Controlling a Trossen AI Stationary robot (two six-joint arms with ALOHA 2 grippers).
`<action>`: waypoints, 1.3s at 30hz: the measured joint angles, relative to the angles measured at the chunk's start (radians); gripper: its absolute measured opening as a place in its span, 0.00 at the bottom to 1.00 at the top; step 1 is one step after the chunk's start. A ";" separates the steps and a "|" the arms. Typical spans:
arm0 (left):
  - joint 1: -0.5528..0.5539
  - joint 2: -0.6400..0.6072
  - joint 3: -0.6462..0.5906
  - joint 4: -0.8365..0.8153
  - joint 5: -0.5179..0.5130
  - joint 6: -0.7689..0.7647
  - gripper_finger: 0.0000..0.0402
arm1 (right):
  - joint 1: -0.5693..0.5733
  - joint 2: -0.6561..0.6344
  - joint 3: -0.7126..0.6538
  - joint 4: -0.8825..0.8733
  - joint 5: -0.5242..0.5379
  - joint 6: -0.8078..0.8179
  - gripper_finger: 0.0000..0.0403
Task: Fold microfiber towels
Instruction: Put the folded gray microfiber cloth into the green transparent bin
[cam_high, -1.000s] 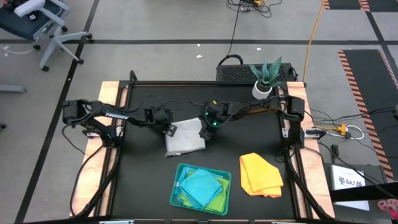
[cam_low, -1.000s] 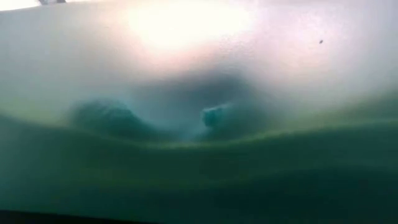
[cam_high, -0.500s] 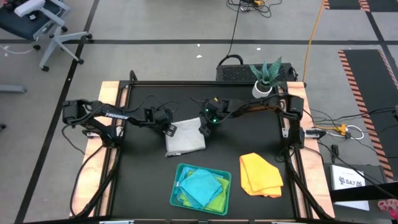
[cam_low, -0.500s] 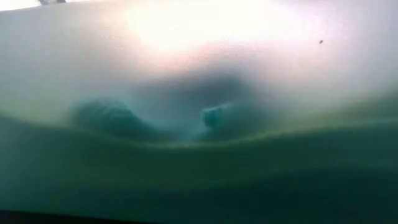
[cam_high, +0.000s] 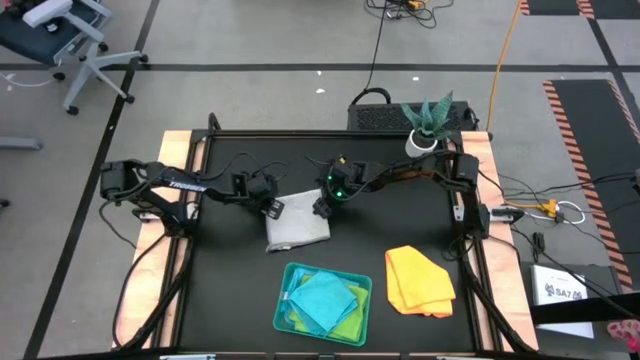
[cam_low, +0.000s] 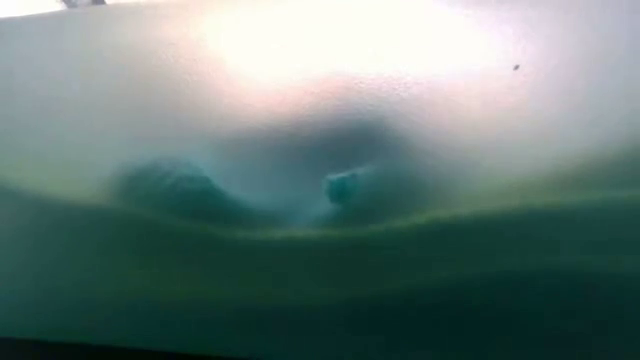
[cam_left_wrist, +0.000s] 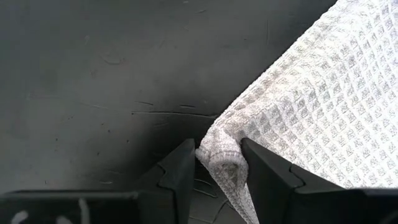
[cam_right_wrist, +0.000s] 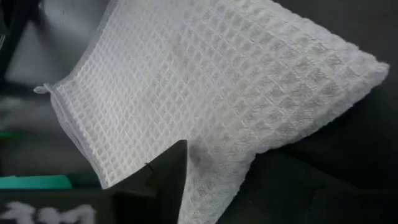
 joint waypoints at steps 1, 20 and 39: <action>0.000 0.000 0.000 0.000 -0.001 0.000 0.33 | 0.000 0.000 0.000 -0.001 0.001 0.005 0.40; -0.001 0.006 0.032 0.101 -0.036 0.085 0.02 | 0.001 -0.031 -0.005 -0.021 0.000 -0.036 0.01; -0.062 0.002 0.611 -0.256 -0.099 0.312 0.01 | 0.033 -0.453 -0.003 -0.247 0.082 -0.078 0.00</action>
